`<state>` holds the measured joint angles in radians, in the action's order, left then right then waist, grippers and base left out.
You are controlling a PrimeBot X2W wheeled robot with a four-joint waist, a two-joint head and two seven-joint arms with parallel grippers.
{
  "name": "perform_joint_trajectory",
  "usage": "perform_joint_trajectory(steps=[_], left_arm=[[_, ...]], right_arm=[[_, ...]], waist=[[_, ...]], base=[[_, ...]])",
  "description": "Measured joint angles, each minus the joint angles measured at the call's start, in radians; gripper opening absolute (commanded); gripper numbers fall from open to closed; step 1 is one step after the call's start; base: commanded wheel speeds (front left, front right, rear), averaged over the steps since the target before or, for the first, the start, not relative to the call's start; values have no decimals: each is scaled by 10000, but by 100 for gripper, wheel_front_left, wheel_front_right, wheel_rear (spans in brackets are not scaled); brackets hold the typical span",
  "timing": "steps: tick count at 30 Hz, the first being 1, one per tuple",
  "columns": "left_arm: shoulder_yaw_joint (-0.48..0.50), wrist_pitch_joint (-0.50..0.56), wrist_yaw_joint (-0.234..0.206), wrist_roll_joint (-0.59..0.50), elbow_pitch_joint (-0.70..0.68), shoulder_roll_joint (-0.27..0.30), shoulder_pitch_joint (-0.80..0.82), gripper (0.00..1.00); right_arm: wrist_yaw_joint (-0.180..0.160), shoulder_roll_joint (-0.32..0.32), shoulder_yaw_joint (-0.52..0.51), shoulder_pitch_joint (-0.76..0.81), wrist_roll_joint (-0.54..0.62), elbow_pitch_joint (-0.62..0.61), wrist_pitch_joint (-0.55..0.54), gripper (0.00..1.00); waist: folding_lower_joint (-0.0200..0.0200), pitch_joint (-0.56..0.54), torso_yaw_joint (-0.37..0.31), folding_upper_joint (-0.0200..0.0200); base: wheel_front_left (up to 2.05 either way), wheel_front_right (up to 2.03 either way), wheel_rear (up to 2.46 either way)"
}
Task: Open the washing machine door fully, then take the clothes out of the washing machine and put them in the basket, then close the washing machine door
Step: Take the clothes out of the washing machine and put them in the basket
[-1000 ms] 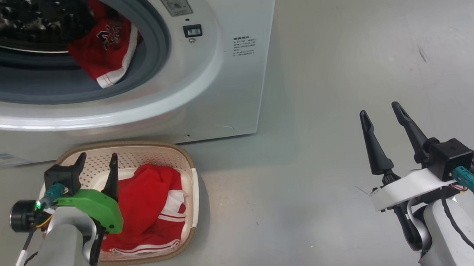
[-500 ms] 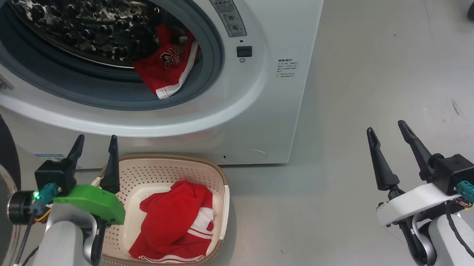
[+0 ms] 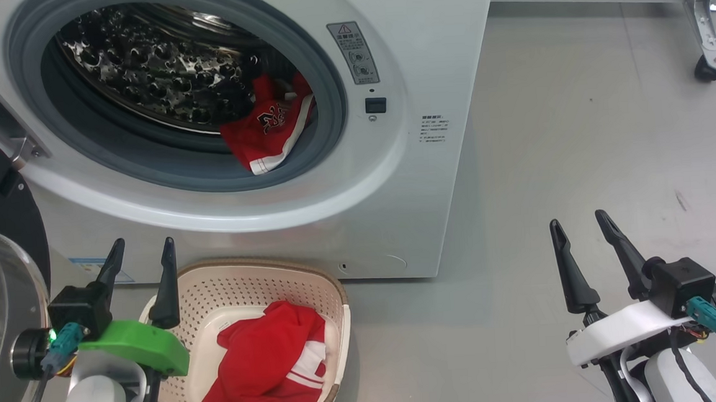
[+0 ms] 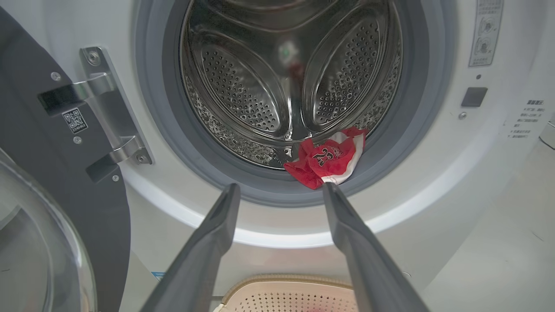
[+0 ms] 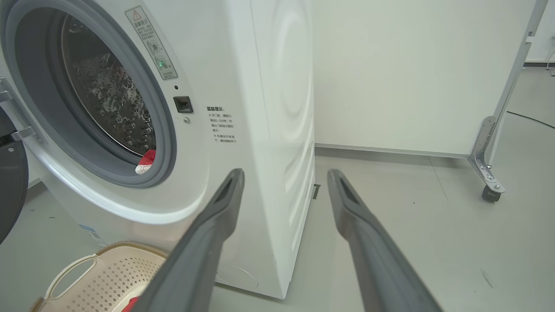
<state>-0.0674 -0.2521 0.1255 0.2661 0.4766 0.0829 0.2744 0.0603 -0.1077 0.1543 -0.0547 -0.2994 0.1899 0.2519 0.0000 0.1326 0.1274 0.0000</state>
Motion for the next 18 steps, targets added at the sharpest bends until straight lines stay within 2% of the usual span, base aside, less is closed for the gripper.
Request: perform_joint_trajectory(steps=[18], left_arm=[[-2, 0, 0, -128, -790, -88, -827, 100]], right_arm=[[2, 46, -6, 249, -23, -232, 0, 100]], waist=[[0, -246, -273, 0]], base=[[0, 0, 0]])
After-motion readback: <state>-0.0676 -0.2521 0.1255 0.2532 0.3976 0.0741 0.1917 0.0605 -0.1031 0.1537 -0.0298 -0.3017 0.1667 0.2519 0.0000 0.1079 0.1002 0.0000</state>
